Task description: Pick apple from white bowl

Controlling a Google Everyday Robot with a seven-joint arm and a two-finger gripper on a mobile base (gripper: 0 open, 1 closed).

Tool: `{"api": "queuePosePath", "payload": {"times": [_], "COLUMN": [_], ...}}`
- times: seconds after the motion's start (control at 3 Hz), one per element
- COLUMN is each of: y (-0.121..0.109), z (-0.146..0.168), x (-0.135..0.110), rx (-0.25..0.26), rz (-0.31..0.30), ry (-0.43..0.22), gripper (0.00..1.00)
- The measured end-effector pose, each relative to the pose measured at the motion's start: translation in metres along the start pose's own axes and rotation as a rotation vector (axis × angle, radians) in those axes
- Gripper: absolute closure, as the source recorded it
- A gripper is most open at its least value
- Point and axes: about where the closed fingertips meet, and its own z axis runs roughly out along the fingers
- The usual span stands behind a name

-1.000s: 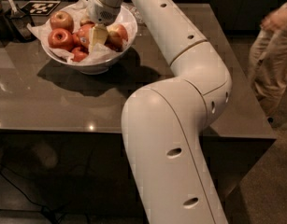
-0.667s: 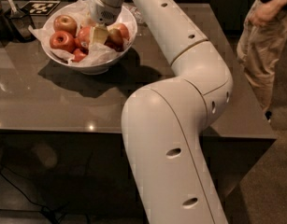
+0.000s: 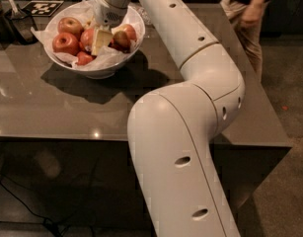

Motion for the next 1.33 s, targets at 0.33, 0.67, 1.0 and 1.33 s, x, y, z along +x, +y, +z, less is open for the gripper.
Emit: {"api": "queuePosePath", "payload": {"times": [0.33, 0.67, 1.0, 1.33], "y": [-0.002, -0.005, -0.003, 0.002], "z": [0.004, -0.013, -0.033, -0.051], "x": [-0.002, -0.01, -0.028, -0.048], "rx": [0.007, 0.059, 0.101, 0.125], "rz": [0.0, 0.005, -0.008, -0.046], "ry": [-0.006, -0.016, -0.028, -0.043], "gripper": [0.99, 1.0, 1.0, 1.0]}}
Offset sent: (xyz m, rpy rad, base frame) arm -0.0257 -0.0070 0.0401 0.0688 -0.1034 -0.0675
